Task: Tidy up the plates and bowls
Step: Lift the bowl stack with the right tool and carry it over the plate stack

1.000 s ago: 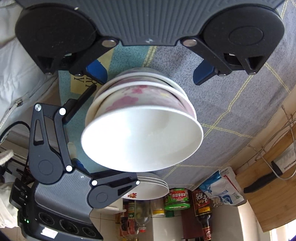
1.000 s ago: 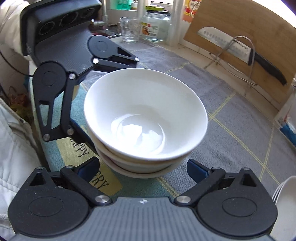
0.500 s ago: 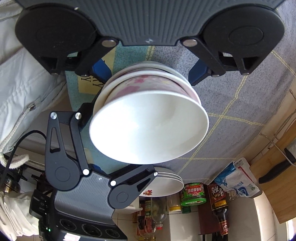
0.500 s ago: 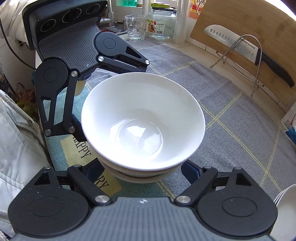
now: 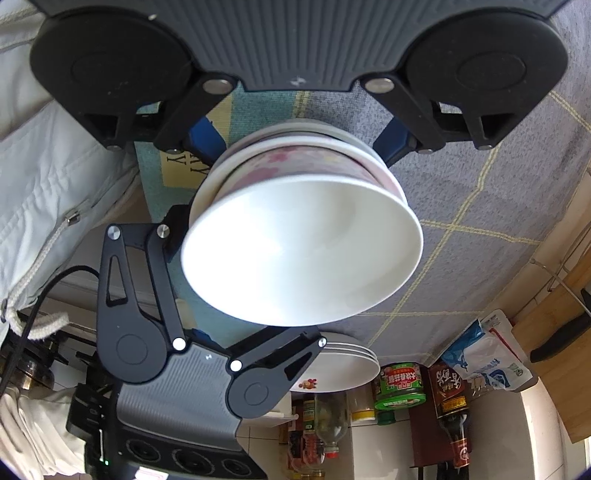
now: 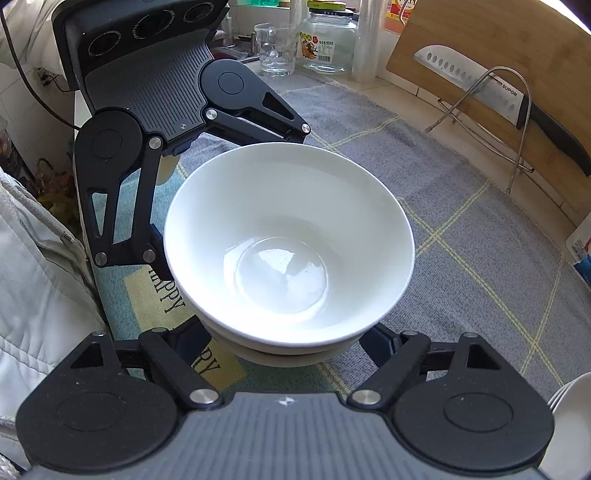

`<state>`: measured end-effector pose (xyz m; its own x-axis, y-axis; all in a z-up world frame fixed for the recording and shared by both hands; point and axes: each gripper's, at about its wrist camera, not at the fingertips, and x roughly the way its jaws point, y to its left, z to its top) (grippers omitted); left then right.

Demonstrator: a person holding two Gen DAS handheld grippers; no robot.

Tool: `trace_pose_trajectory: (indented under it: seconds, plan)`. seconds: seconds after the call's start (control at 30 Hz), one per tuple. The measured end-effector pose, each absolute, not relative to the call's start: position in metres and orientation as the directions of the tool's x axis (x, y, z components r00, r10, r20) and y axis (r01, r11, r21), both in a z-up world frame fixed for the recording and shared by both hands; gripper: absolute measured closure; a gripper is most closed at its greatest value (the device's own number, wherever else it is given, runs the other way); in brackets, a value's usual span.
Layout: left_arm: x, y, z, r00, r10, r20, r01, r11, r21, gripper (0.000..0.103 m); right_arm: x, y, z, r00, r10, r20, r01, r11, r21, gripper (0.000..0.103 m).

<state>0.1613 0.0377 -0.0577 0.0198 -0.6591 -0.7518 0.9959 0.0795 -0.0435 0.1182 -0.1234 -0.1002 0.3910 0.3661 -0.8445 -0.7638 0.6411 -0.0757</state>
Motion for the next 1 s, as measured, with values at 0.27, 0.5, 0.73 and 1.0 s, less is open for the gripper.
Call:
trace_pose_trajectory:
  seconds: [0.27, 0.5, 0.73, 1.0]
  plan:
    - [0.164, 0.036, -0.058, 0.006, -0.656, -0.754, 0.997, 0.064, -0.048, 0.017, 0.121, -0.121, -0.1, 0.378, 0.36, -0.853, -0.769, 0.636, -0.072, 0.014]
    - [0.164, 0.035, -0.058, 0.008, -0.654, -0.757, 0.995, 0.077, -0.057, 0.017, 0.122, -0.123, -0.099, 0.374, 0.362, -0.854, -0.768, 0.637, -0.067, 0.014]
    - [0.163, 0.022, -0.051, 0.016, -0.646, -0.763, 0.993, 0.098, -0.062, 0.017, 0.123, -0.135, -0.091, 0.367, 0.373, -0.852, -0.78, 0.622, -0.064, 0.014]
    - [0.163, -0.013, -0.034, 0.094, -0.667, -0.739, 0.987, 0.158, -0.017, 0.017, 0.126, -0.171, -0.07, 0.368, 0.384, -0.846, -0.803, 0.59, -0.082, 0.014]
